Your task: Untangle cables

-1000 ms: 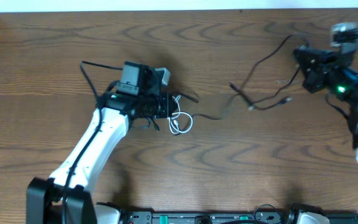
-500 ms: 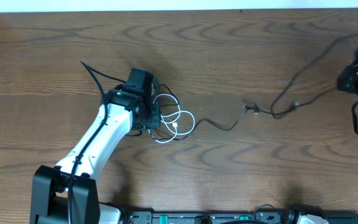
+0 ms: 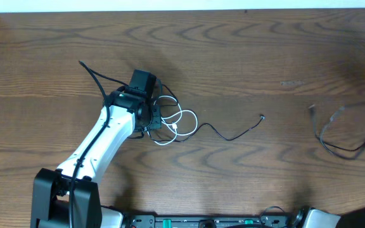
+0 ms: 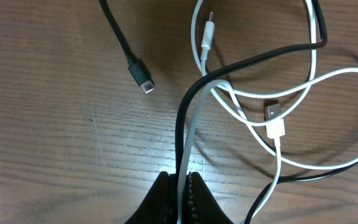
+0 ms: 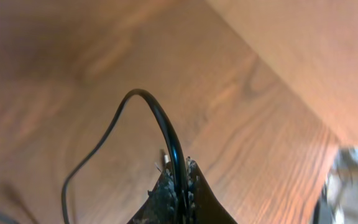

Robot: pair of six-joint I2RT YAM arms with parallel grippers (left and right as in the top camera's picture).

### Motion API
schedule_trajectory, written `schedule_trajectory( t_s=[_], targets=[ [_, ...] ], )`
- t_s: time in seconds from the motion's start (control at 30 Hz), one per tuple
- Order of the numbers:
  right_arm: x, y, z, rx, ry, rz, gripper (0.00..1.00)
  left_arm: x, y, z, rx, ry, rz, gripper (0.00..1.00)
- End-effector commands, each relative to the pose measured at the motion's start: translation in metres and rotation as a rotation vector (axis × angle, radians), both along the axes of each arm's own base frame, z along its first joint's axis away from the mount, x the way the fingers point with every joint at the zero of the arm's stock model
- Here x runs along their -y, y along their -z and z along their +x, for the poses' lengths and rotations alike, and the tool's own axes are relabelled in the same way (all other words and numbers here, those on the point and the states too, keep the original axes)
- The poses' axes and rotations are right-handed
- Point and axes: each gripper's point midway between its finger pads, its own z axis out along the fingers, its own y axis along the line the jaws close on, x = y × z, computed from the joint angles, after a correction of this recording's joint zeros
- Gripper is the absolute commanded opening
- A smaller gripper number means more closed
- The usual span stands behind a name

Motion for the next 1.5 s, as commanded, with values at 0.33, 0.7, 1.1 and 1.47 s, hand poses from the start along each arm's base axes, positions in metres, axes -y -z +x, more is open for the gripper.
schedule_trajectory(
  t_s=[0.33,0.7,1.1,1.47],
  targets=[
    [0.060,0.029,0.007,0.291,0.184,0.235,0.01,-0.004,0.000,0.001,0.001,-0.015,0.018,0.08],
    [0.059,-0.029,0.056,0.558,-0.061,0.215,0.01,0.022,-0.005,0.012,0.039,0.017,-0.122,0.07],
    [0.026,0.030,0.006,0.296,0.067,0.409,0.60,0.045,-0.011,0.013,0.048,0.111,-0.237,0.08],
    [-0.098,0.045,0.023,0.321,-0.269,0.956,0.99,0.086,-0.076,0.039,0.309,0.294,-0.447,0.07]
  ],
)
